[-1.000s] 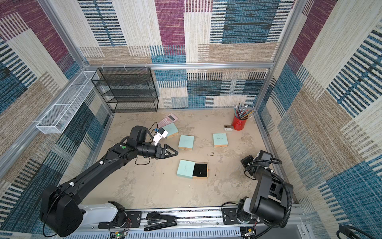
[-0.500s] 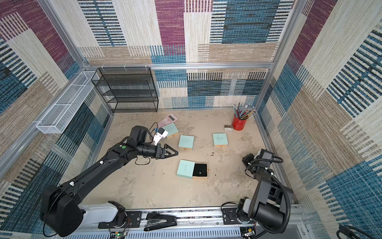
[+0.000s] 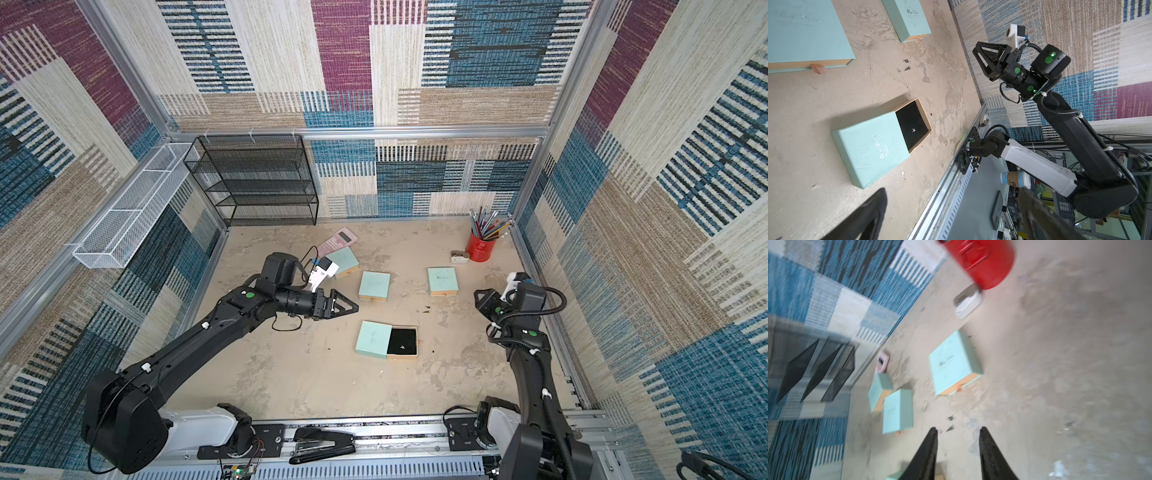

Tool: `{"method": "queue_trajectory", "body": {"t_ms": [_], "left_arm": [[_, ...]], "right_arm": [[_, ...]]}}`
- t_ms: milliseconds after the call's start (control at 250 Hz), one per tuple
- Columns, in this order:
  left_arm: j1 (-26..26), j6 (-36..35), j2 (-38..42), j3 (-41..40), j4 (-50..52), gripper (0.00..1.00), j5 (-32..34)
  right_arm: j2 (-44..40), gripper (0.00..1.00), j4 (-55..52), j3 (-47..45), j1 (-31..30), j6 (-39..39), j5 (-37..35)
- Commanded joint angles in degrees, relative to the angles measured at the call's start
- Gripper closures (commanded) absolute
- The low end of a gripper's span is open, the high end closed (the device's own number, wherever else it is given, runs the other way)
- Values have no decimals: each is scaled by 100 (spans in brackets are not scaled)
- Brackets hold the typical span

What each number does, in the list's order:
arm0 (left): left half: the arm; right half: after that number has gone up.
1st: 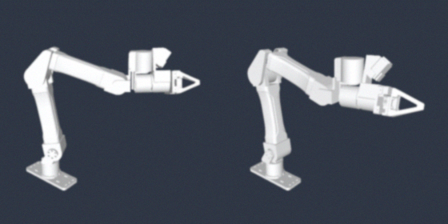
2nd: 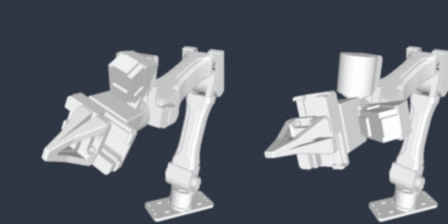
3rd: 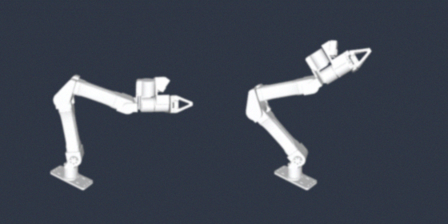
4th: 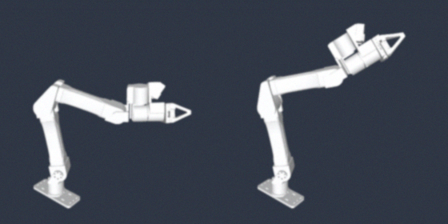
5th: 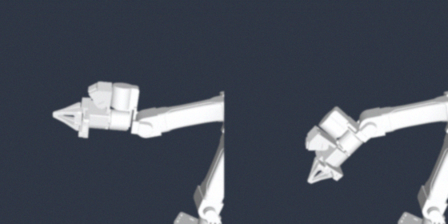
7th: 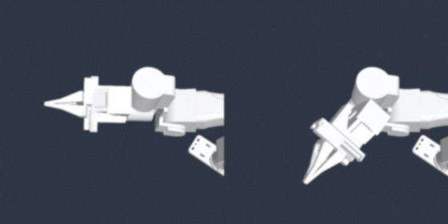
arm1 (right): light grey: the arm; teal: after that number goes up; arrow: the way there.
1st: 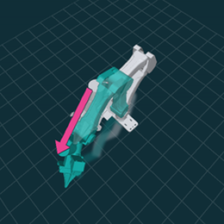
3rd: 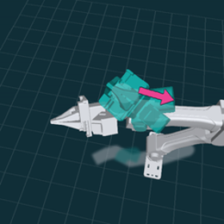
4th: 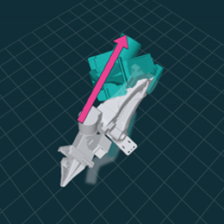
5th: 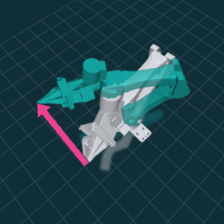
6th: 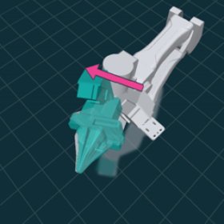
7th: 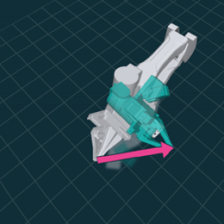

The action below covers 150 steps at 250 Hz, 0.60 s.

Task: Take out the earrings from the drawer-style jewelry box
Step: Pick up the earring from the drawer.

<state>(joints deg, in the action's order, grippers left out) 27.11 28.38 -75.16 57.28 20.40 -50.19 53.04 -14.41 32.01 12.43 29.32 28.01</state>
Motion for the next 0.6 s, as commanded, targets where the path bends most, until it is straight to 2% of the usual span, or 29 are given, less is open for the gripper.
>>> {"method": "queue_trajectory", "body": {"t_ms": [0, 176, 276, 412, 596], "left_arm": [[4, 217, -47, -73, -314, 2, -240], [138, 811, -209, -428, -969, 1, -311], [295, 1254, -421, -666, -1572, 0, -366], [534, 1737, -798, -808, -2222, 0, -368], [742, 1877, -1225, -711, -2384, 1, -162]], "right_arm": [[-84, 63, -449, 44, -765, 113, 258], [201, 64, -705, 57, -2331, 14, 188], [447, 64, -584, -36, -2925, 15, 257], [976, 65, -487, 2, -3444, -101, 102], [1508, 65, -231, -15, -3632, -186, 31]]}}
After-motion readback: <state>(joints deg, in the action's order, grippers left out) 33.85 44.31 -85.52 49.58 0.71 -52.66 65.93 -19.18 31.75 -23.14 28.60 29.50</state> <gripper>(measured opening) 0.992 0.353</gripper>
